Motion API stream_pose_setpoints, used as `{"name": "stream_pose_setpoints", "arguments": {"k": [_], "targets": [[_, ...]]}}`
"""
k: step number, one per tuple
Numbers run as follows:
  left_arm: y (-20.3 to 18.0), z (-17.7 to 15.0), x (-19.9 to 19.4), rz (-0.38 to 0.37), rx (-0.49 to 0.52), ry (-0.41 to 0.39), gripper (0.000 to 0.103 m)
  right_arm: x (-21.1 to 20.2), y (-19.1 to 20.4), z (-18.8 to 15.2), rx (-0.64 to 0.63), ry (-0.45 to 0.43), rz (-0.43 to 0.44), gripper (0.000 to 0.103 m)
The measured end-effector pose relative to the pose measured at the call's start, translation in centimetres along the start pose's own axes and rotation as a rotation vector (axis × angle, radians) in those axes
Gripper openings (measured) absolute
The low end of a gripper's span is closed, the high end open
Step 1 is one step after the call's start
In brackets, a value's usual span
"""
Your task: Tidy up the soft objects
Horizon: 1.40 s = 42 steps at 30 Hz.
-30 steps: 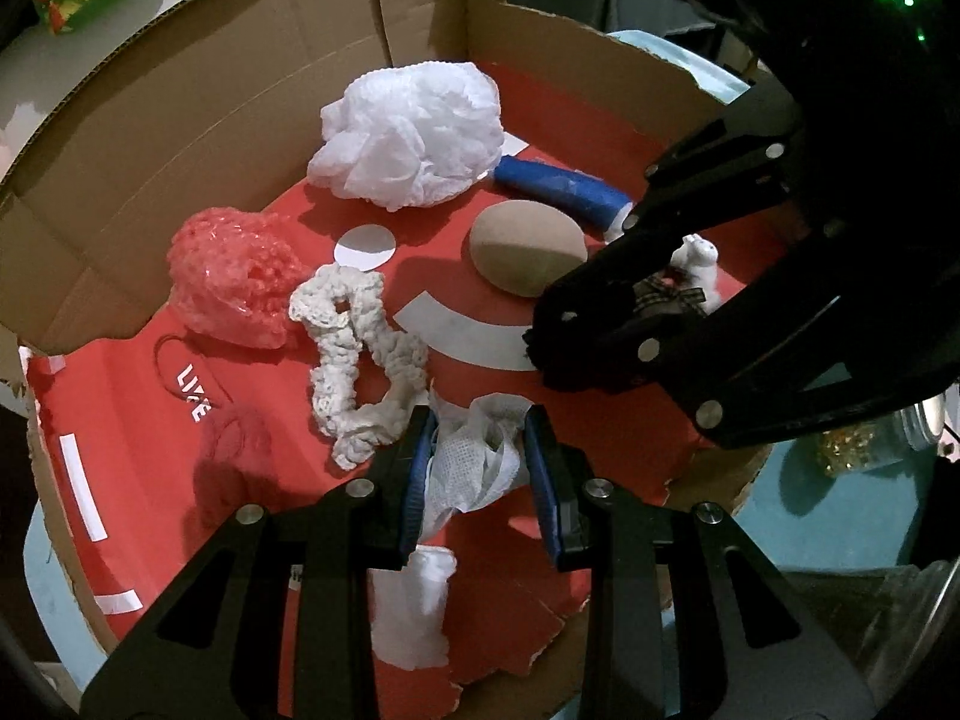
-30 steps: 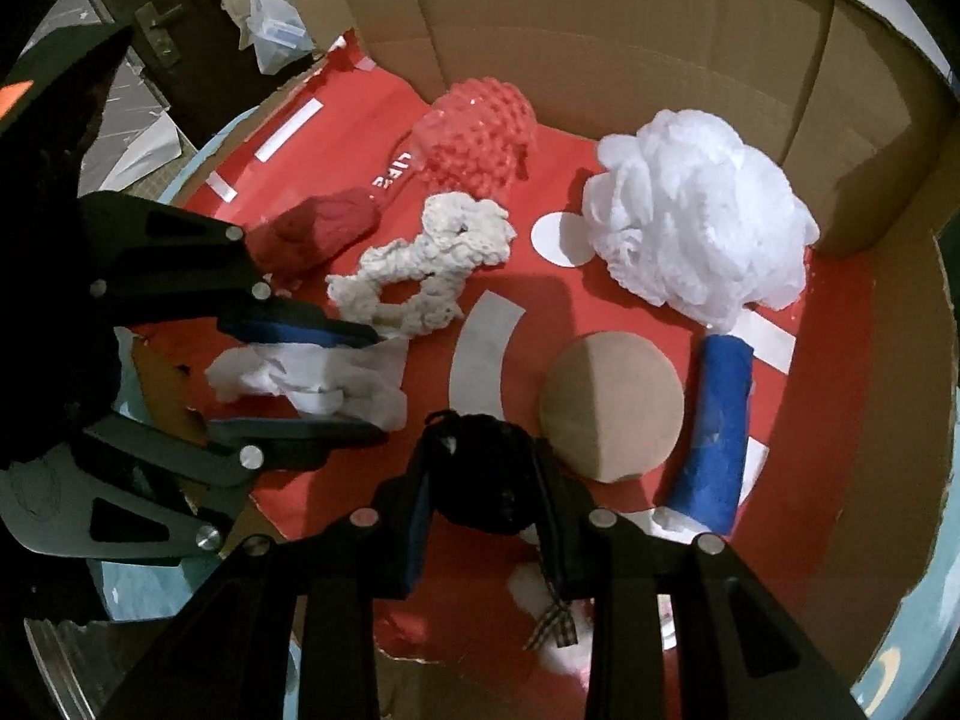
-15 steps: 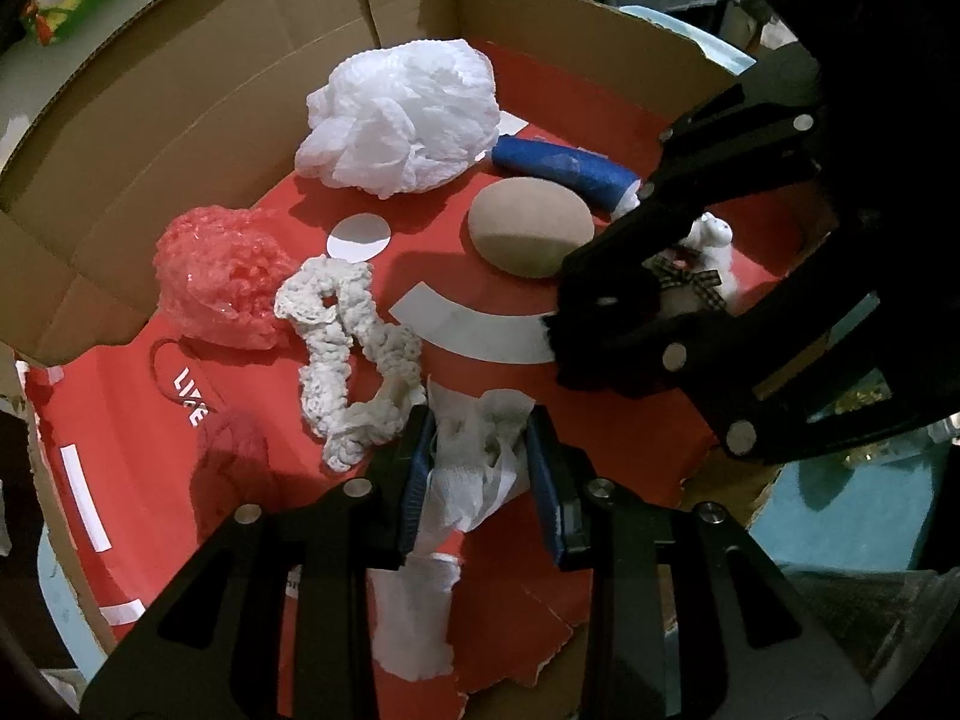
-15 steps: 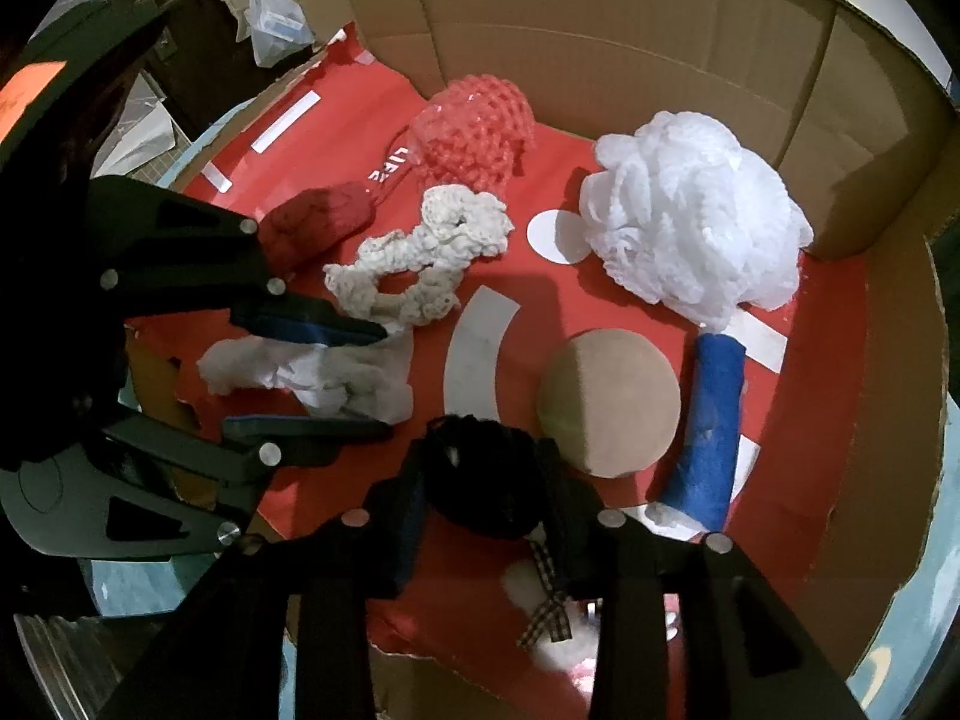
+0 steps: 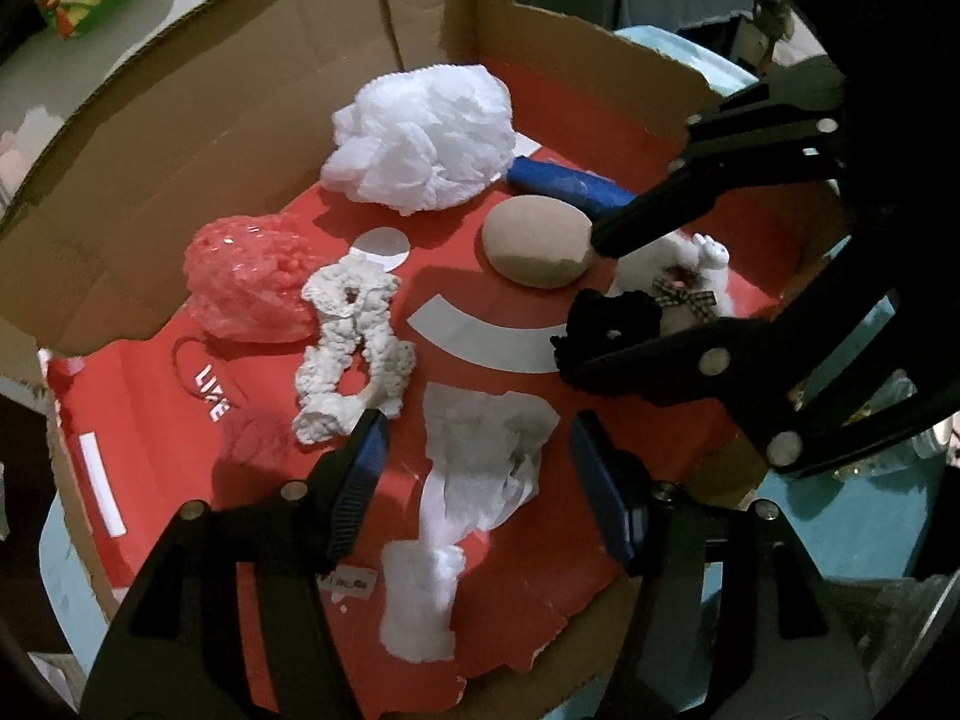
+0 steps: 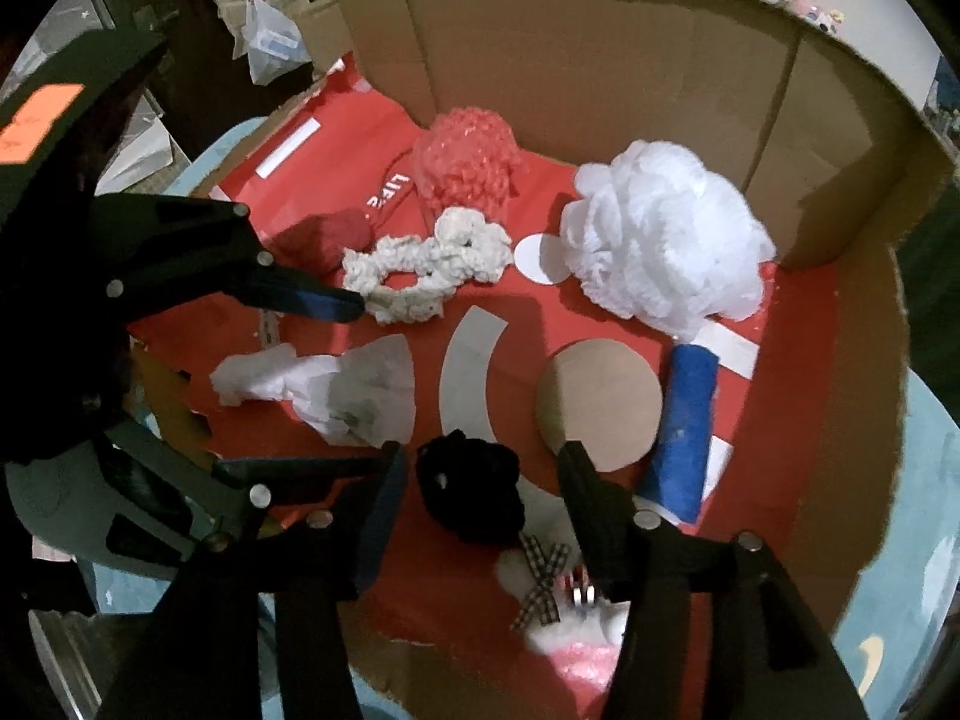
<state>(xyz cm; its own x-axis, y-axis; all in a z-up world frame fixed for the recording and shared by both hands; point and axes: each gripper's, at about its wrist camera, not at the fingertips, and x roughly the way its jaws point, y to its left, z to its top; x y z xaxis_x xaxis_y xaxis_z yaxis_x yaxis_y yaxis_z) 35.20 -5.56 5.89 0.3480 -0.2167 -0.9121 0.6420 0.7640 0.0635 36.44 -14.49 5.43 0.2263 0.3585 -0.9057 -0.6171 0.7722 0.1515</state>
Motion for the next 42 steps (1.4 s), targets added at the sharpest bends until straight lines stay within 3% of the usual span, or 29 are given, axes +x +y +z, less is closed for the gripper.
{"name": "stream_pose_setpoints", "arguments": {"k": [4,7,12,17,21,29,42], "targets": [[1.0,-0.9,-1.4,0.015,-0.056,-0.020,0.061,-2.0,0.0,-0.7,0.025,-0.042,-0.026,0.070],[1.9,-2.0,-2.8,0.017,-0.148,-0.042,0.068,-4.3,0.3,-1.6,0.059,-0.102,-0.037,0.079],[2.4,-4.2,-5.6,0.049,-0.287,-0.100,0.074,-7.8,1.7,-3.3,0.086,-0.191,-0.134,0.097],[2.2,-6.1,-7.0,0.054,-0.401,-0.140,0.075,-9.4,3.0,-4.9,0.131,-0.241,-0.224,0.103],[1.6,-7.2,-7.6,0.084,-0.457,-0.162,0.075,-9.6,3.2,-6.2,0.187,-0.259,-0.276,0.103],[1.1,-8.9,-7.3,0.133,-0.545,-0.182,0.075,-8.6,2.8,-7.9,0.293,-0.284,-0.295,0.103],[1.1,-9.5,-6.0,0.181,-0.595,-0.163,0.075,-7.2,2.4,-8.5,0.316,-0.270,-0.336,0.103]]}}
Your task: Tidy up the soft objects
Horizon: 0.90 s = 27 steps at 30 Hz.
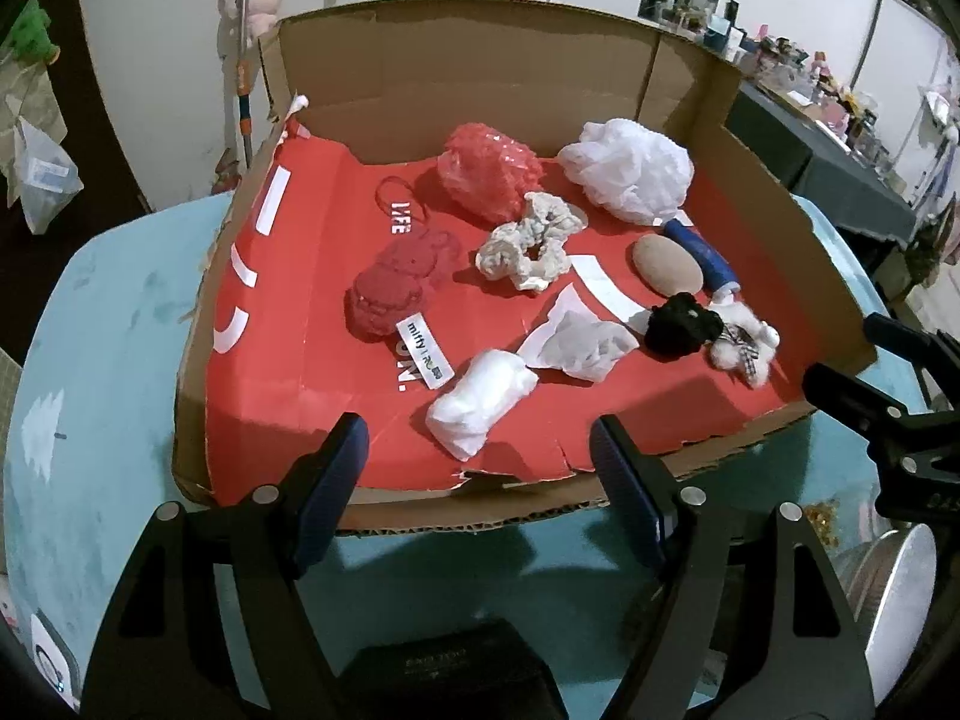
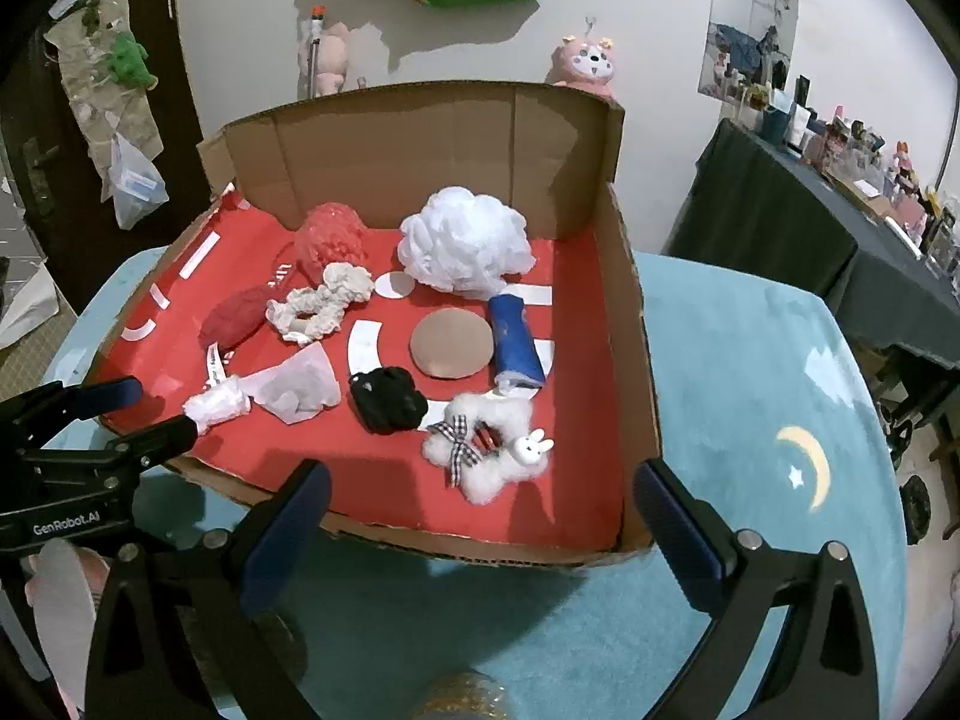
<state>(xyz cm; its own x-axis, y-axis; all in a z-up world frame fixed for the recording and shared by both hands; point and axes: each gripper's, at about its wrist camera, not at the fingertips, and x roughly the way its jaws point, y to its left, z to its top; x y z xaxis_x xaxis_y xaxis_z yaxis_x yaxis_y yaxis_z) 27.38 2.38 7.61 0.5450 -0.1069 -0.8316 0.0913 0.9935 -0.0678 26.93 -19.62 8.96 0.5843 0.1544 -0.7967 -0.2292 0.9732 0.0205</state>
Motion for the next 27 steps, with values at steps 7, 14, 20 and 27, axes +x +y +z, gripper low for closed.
{"name": "stream_pose_setpoints", "arguments": {"k": [7,14,20,27], "targets": [[0.1,0.0,0.4,-0.003,-0.015,0.008,0.075,0.5,0.1,-0.1,0.001,0.017,-0.006,0.103],[0.3,0.0,0.7,0.030,-0.021,0.018,0.075,1.0,0.1,-0.4,0.002,0.046,-0.011,0.103],[0.4,0.0,1.0,0.052,-0.019,0.021,0.075,1.3,0.4,-0.7,-0.003,0.043,-0.029,0.103],[0.2,0.0,1.0,0.055,-0.008,0.016,0.075,1.3,0.3,-0.6,0.014,0.035,-0.021,0.103]]}}
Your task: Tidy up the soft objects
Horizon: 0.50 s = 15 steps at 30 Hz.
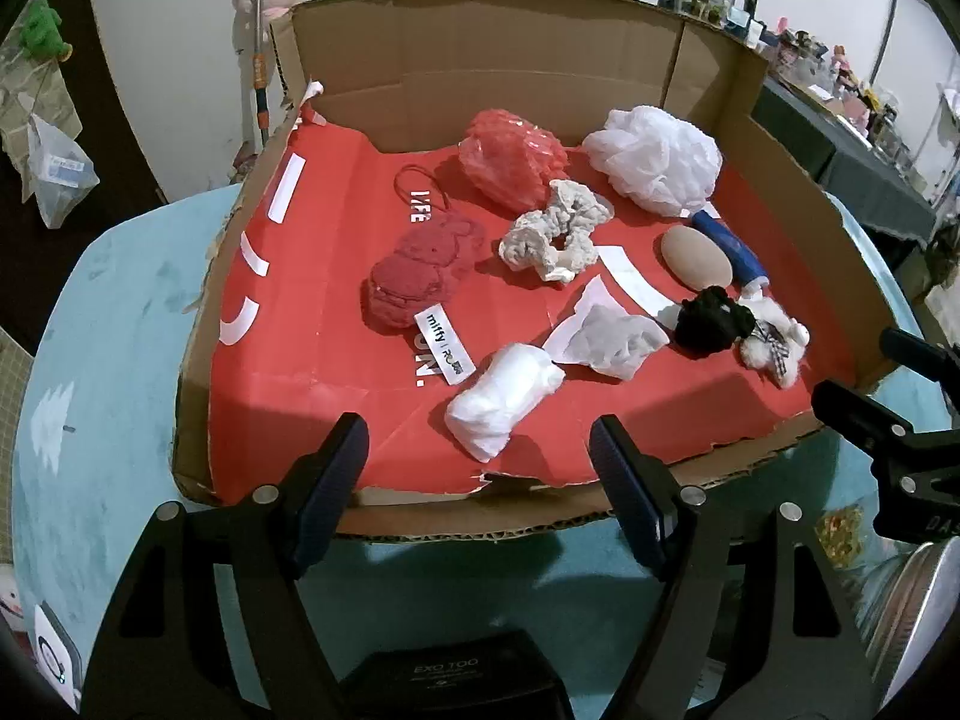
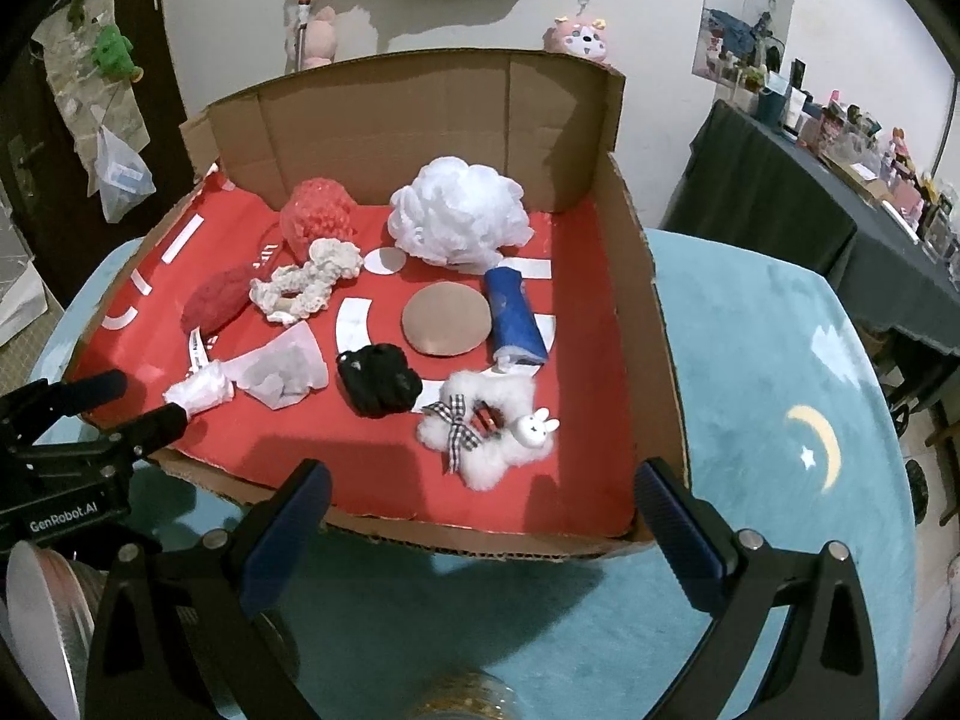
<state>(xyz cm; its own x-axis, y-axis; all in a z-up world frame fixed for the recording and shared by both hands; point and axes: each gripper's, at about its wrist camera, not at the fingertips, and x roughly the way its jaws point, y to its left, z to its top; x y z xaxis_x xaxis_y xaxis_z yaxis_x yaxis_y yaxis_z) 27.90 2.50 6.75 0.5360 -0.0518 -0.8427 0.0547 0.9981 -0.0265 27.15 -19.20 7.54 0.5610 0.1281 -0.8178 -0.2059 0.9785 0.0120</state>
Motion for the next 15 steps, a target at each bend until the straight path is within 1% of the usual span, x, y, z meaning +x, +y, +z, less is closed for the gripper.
{"name": "stream_pose_setpoints", "arguments": {"k": [6,15], "targets": [[0.11,0.03,0.06,0.015,-0.007,-0.003,0.075,0.02,0.00,-0.11,-0.003,-0.009,-0.007,0.103],[-0.03,-0.05,0.06,0.013,0.003,-0.006,0.075,-0.03,-0.07,-0.08,0.004,-0.013,0.000,0.103]]}}
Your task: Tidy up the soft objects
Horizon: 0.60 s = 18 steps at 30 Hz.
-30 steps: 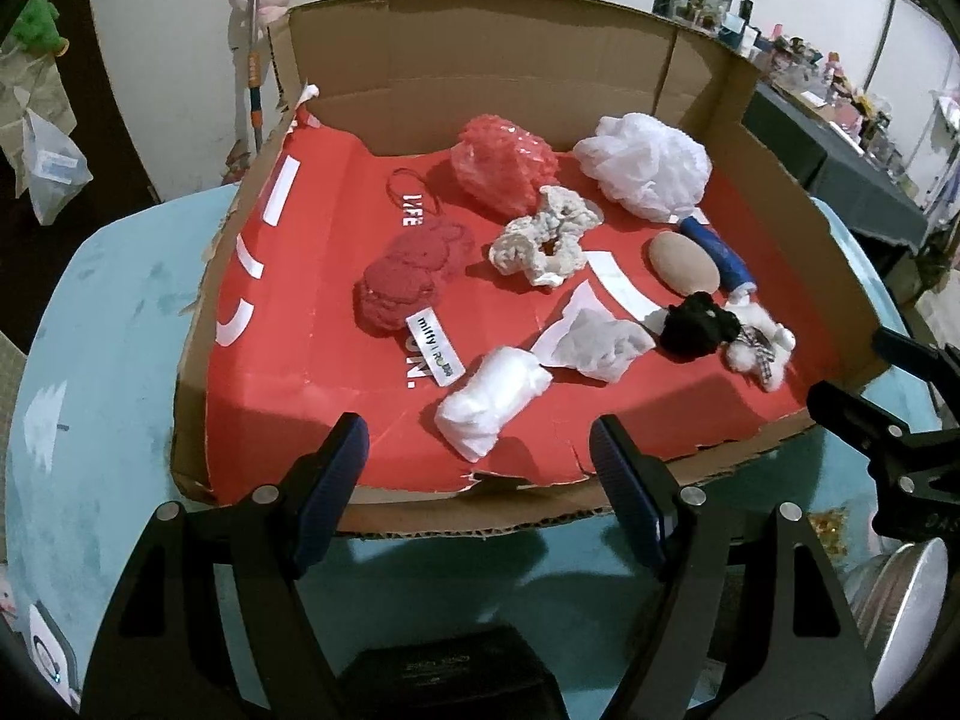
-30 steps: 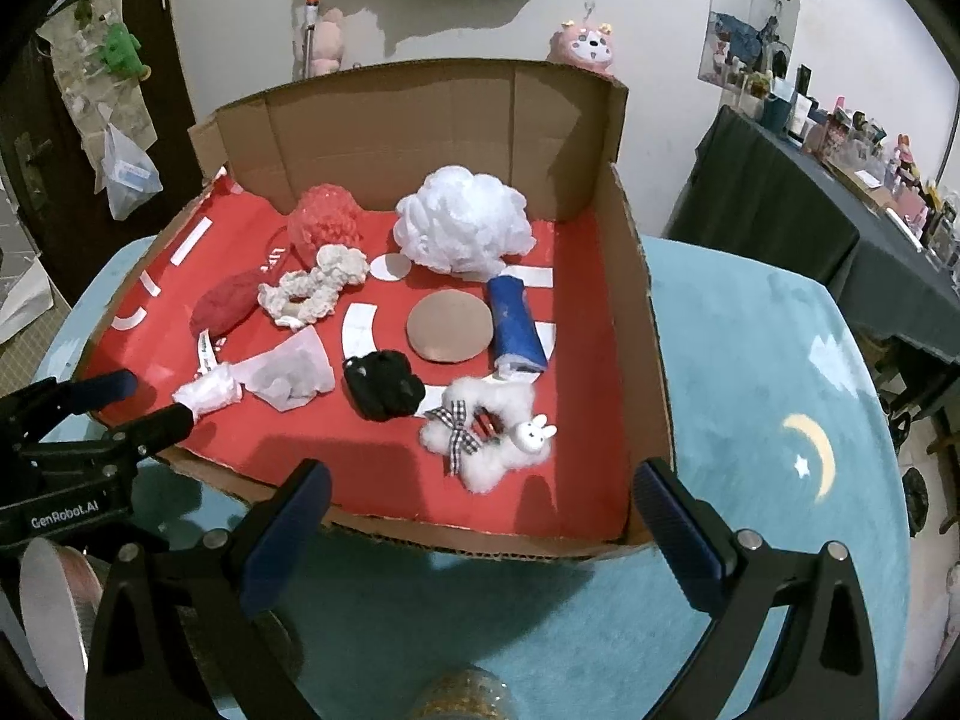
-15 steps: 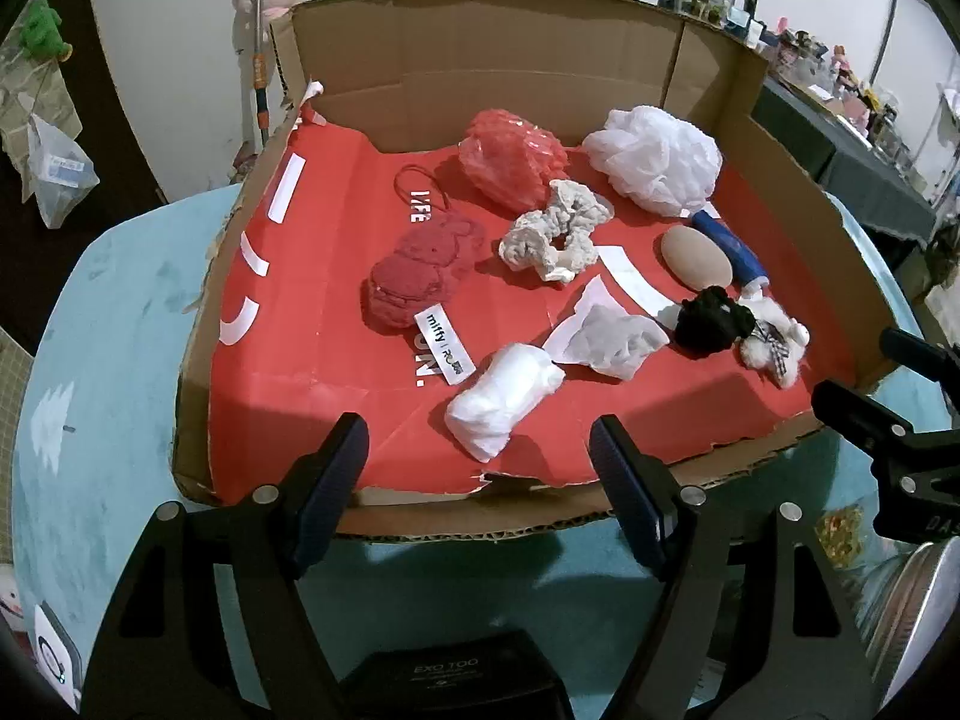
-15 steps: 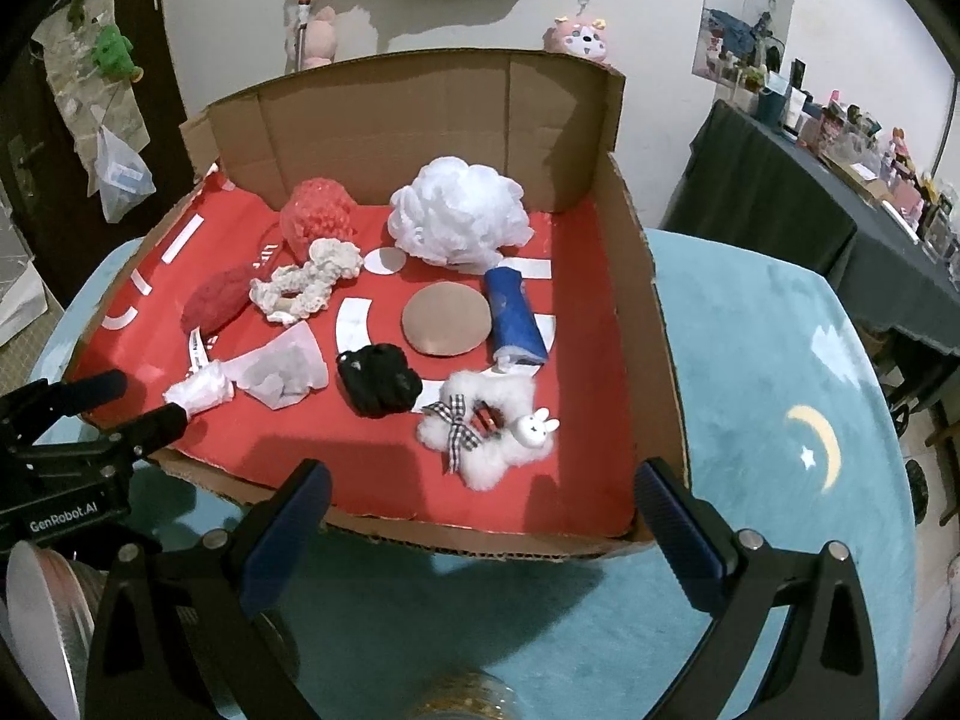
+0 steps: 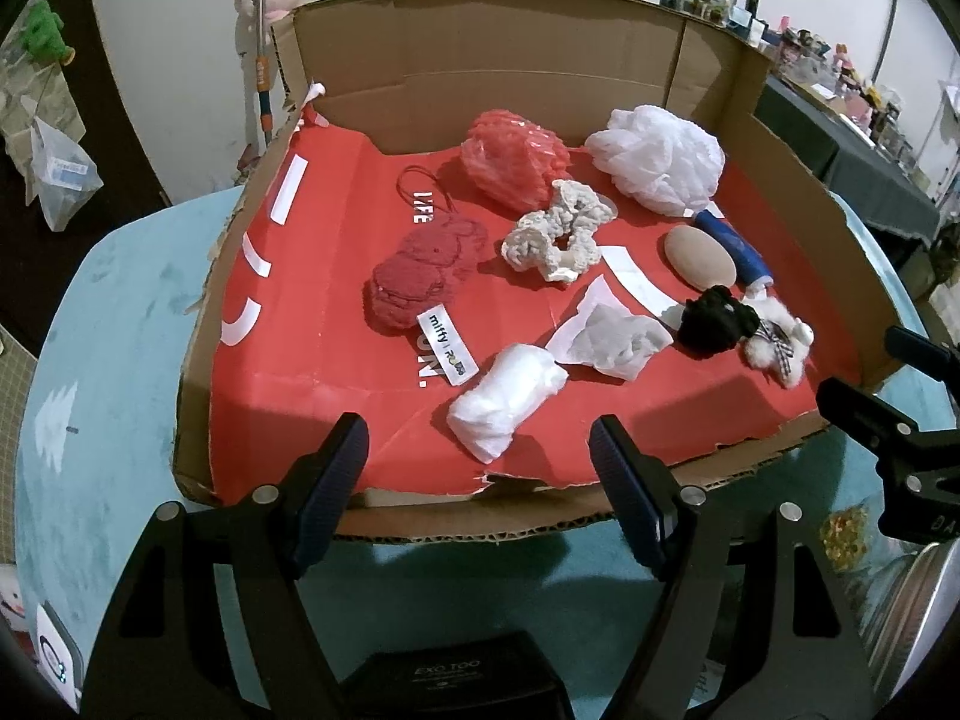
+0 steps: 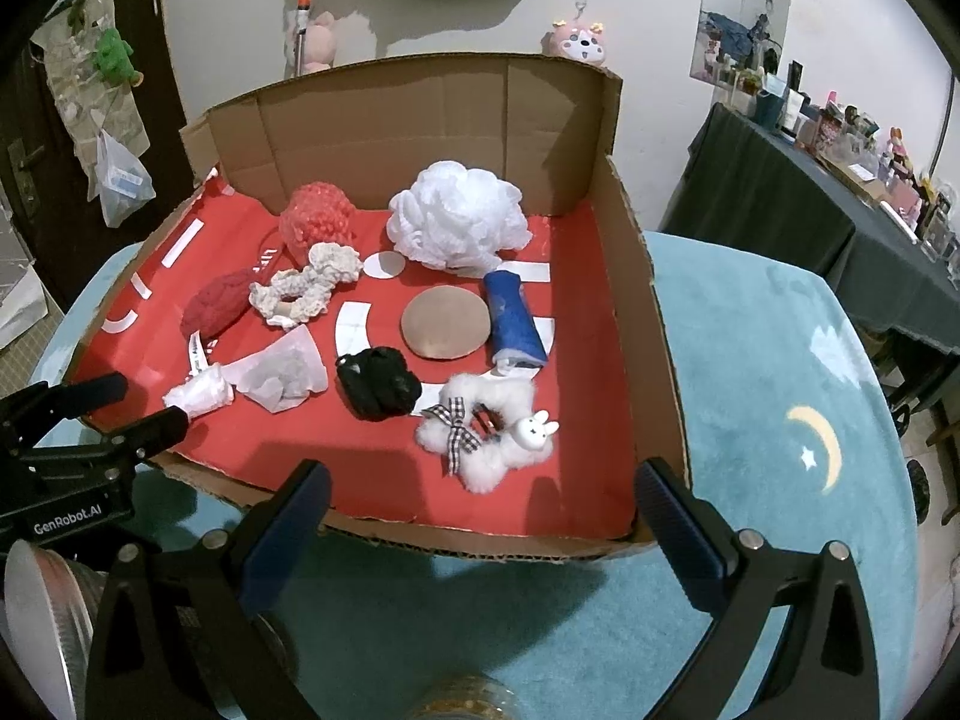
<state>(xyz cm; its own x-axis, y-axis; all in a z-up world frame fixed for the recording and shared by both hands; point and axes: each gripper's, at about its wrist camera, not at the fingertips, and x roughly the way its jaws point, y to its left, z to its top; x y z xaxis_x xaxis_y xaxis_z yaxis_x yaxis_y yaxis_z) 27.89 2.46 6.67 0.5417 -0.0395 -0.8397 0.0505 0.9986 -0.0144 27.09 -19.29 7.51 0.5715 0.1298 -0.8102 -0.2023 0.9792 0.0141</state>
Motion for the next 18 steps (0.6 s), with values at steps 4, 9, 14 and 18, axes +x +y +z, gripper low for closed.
{"name": "stream_pose_setpoints", "arguments": {"k": [4,9,14,18], "targets": [[-0.06,-0.08,-0.08,0.002,0.002,-0.006,0.075,-0.01,0.00,-0.01,0.000,0.000,0.000,0.103],[-0.03,-0.10,-0.11,0.001,0.000,-0.011,0.076,-0.01,-0.02,-0.03,0.000,0.000,0.000,0.103],[-0.03,-0.06,-0.12,0.000,0.000,-0.011,0.075,-0.01,-0.02,-0.04,0.000,-0.001,-0.001,0.103],[-0.05,-0.06,-0.15,-0.001,0.001,-0.012,0.075,0.00,-0.01,-0.05,0.000,0.000,0.000,0.103]]}}
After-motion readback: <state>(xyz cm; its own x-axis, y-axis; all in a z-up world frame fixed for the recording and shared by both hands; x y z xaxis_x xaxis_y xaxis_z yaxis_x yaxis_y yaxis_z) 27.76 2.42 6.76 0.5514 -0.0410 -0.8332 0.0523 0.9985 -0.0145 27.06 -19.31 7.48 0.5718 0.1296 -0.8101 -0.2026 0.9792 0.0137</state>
